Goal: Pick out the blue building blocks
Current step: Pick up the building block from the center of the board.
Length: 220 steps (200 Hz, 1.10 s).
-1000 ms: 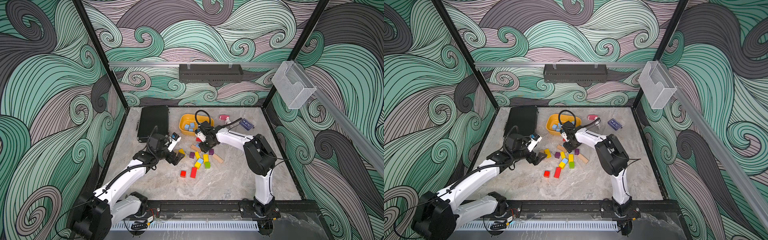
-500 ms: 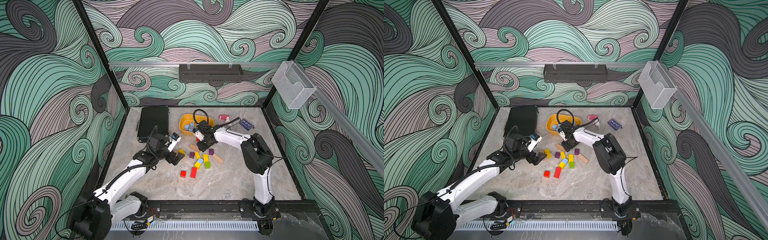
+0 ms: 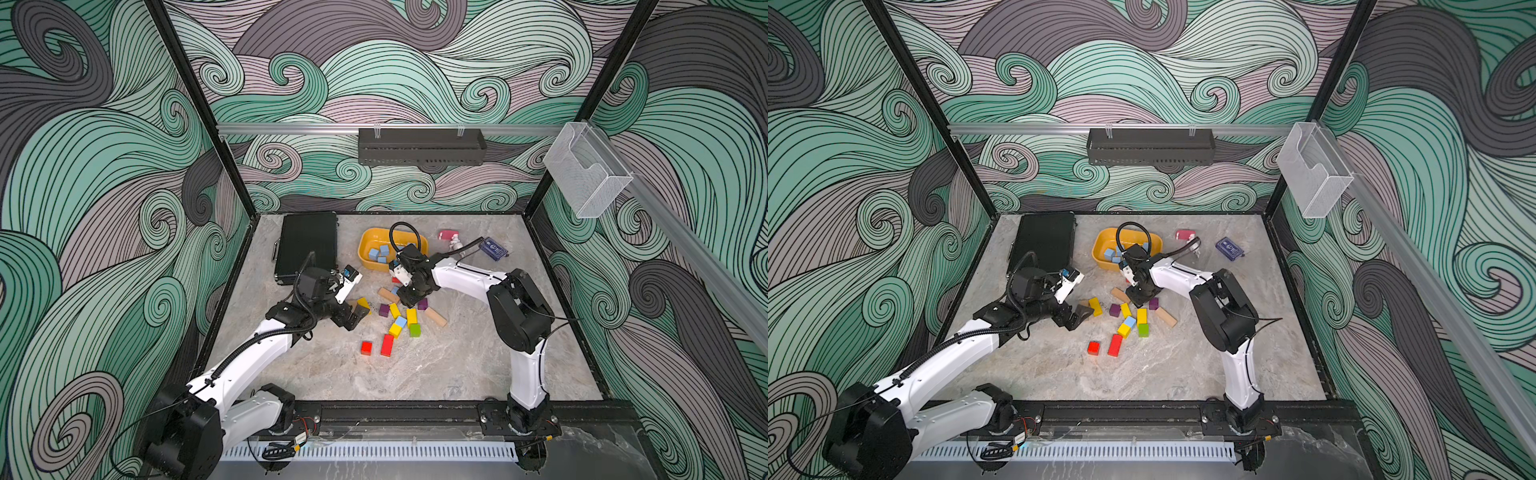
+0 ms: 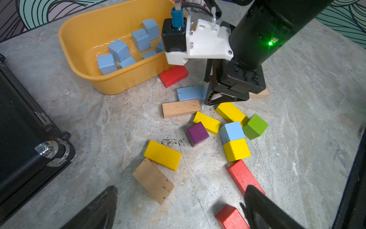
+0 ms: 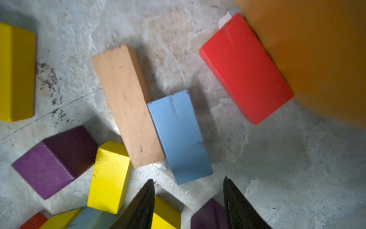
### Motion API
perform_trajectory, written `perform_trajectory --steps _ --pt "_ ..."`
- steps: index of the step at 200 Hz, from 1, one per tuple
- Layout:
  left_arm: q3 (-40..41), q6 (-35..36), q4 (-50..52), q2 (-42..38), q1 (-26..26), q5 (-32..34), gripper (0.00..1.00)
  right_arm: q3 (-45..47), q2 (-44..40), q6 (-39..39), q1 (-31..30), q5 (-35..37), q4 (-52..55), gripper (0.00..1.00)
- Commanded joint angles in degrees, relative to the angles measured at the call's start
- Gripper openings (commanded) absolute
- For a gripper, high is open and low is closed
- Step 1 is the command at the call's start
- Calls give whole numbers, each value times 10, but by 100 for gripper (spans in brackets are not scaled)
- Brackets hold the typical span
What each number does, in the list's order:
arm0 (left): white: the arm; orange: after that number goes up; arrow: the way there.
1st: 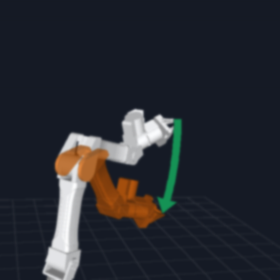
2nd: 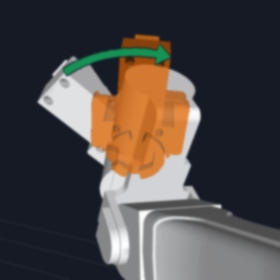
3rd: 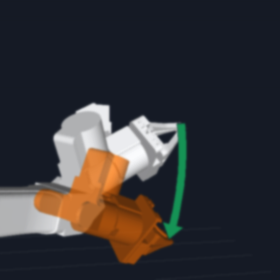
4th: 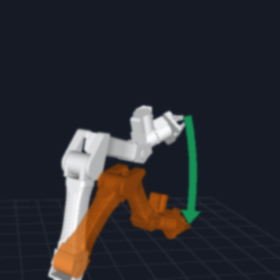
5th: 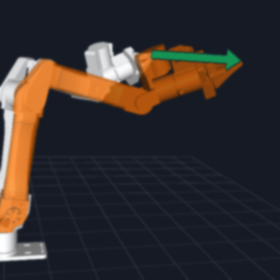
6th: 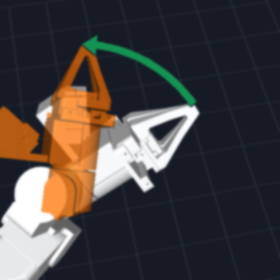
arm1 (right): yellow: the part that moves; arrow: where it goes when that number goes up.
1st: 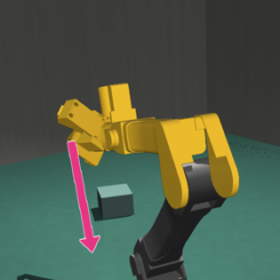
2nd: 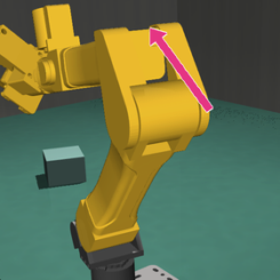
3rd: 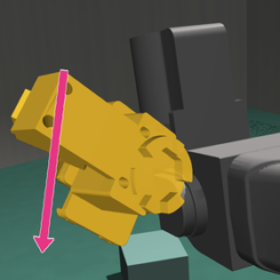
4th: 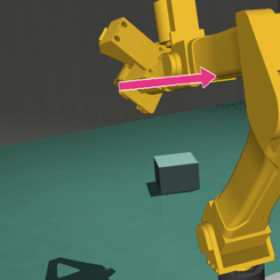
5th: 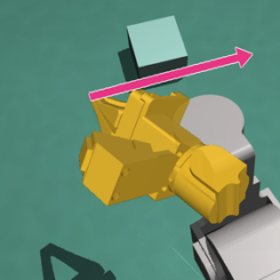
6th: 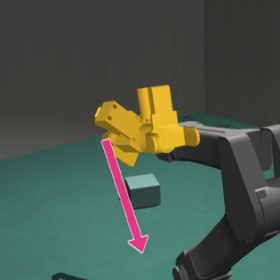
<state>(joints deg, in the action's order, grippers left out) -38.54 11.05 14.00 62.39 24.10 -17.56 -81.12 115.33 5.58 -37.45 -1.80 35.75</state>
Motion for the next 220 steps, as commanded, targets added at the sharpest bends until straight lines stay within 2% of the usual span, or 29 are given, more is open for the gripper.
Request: perform_trajectory --steps 1,136,220 --pt "-14 4 11 -12 2 2 98 -7 3 3 -2 -3 3 56" --pt "-14 11 15 -10 2 9 98 -60 68 25 -14 20 0 51" --pt "-19 12 16 -10 2 15 98 -59 73 26 -23 40 0 34"
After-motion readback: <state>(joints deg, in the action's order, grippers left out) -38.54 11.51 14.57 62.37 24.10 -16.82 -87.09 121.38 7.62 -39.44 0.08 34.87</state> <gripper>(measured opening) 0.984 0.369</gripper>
